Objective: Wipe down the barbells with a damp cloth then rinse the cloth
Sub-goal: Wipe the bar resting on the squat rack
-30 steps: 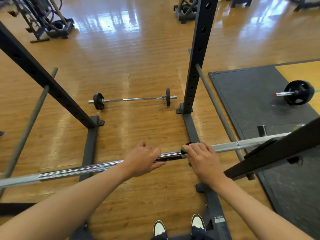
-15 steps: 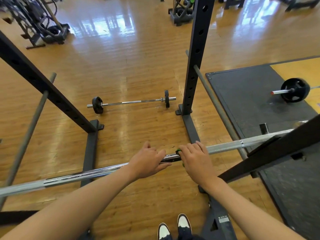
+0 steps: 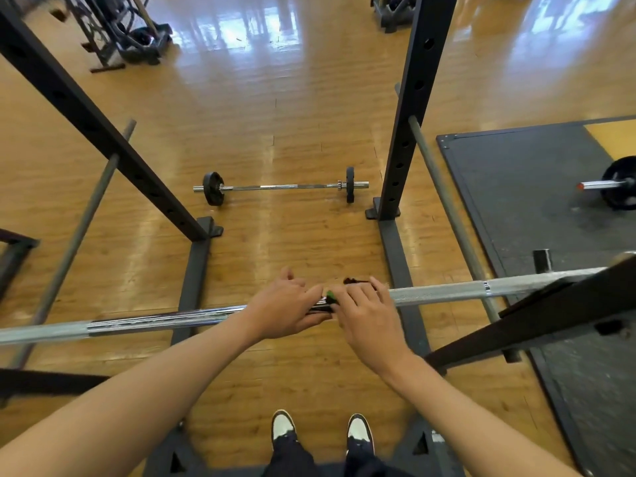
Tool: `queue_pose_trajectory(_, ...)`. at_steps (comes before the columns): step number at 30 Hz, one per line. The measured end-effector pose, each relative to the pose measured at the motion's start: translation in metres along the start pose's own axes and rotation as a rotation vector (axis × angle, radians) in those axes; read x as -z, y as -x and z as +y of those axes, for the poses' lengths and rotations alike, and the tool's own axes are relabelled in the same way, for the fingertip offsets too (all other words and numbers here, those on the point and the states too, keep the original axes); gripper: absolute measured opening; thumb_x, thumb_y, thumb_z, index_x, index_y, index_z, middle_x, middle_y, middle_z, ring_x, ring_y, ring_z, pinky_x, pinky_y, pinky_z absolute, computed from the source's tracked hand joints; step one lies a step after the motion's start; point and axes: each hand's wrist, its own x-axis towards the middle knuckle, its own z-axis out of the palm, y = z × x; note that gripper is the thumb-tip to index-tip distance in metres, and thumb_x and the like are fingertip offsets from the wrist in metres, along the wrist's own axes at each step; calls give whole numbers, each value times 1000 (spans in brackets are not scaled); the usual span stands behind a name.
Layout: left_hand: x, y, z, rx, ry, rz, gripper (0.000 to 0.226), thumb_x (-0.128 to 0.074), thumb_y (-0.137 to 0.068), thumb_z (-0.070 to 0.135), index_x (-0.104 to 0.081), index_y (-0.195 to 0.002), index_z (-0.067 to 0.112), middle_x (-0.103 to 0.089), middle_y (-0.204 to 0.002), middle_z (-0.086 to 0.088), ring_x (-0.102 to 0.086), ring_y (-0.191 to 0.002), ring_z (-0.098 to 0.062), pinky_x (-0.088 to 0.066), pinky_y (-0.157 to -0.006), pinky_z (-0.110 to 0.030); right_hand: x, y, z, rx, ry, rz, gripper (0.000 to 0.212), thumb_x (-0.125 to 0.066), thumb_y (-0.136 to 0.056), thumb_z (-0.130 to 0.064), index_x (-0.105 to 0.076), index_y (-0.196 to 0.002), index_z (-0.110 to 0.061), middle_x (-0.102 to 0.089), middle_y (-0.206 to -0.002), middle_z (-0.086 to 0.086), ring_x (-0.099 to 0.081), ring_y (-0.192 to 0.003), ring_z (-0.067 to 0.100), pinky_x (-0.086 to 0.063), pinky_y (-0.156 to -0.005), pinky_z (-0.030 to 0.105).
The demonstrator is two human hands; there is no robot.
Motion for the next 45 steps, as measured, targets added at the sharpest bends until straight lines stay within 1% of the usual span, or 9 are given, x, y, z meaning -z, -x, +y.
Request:
queue_pose_trajectory(3, 2, 0, 1, 19, -4, -36, 57, -21, -101, 68, -51, -98, 20, -63, -74, 4, -55, -68, -20, -39, -85, -40, 10, 13, 50, 6, 76, 31, 23, -47, -104, -35, -63, -117, -26, -65, -103, -9, -60, -101, 17, -31, -116, 51)
queue_pose_trajectory(8, 4, 2, 3, 43, -19, -45, 58, -19, -101, 68, -52, -97, 21, -63, -73, 5, -54, -65, -19, -41, -86, -39, 22, -27, 40, -331, 120, -40, 40, -31, -99, -33, -54, -68, -23, -52, -60, -11, -52, -59, 15, -38, -110, 50)
queue_pose_trajectory(11, 5, 2, 5, 55, -21, -26, 58, -20, -100, 68, -51, -93, 20, -62, -71, 4, -55, -63, -20, -39, -84, -40, 14, -39, 9, -276, 84, -151, 37, -34, -101, -32, -59, -75, -23, -63, -67, -6, -61, -67, 18, -33, -112, 45)
queue_pose_trajectory(17, 4, 2, 4, 56, -8, -47, 60, -17, -100, 70, -50, -93, 21, -60, -70, 6, -52, -63, -18, -39, -85, -39, 10, 12, 48, -6, 80, 68, 24, -45, -105, -39, -63, -115, -27, -66, -100, -9, -62, -95, 17, -33, -114, 53)
queue_pose_trajectory(21, 4, 1, 4, 54, -5, -48, 56, -20, -100, 69, -51, -93, 22, -60, -72, 8, -52, -64, -16, -38, -87, -38, 16, 7, 58, -227, 99, 74, 33, -36, -106, -38, -66, -101, -25, -67, -92, -8, -63, -89, 18, -27, -116, 48)
queue_pose_trajectory(24, 4, 1, 5, 50, -9, -43, 56, -21, -100, 68, -51, -94, 21, -62, -73, 6, -53, -65, -17, -38, -87, -39, 9, -13, 20, -314, 85, 53, 35, -35, -106, -31, -64, -89, -22, -67, -83, -4, -62, -82, 20, -36, -109, 46)
queue_pose_trajectory(32, 5, 1, 4, 52, 11, -42, 53, -23, -101, 67, -48, -91, 21, -42, -68, 11, -41, -61, -16, -39, -85, -39, 8, 12, 29, -9, 82, 61, 20, -49, -104, -34, -62, -118, -27, -66, -105, -8, -61, -102, 19, -28, -117, 57)
queue_pose_trajectory(40, 6, 1, 5, 62, 14, -66, 55, -23, -101, 68, -51, -94, 21, -61, -72, 8, -52, -64, -16, -40, -89, -39, 18, -28, 23, -325, 136, -56, 37, -36, -103, -29, -58, -73, -24, -59, -66, -8, -61, -68, 18, -32, -113, 48)
queue_pose_trajectory(45, 5, 1, 4, 64, 33, -66, 52, -27, -100, 68, -49, -92, 21, -63, -74, 6, -46, -65, -15, -40, -87, -40, -4, -5, -3, -108, 23, 26, 18, -49, -103, -31, -66, -108, -24, -68, -99, -5, -63, -95, 20, -35, -113, 51)
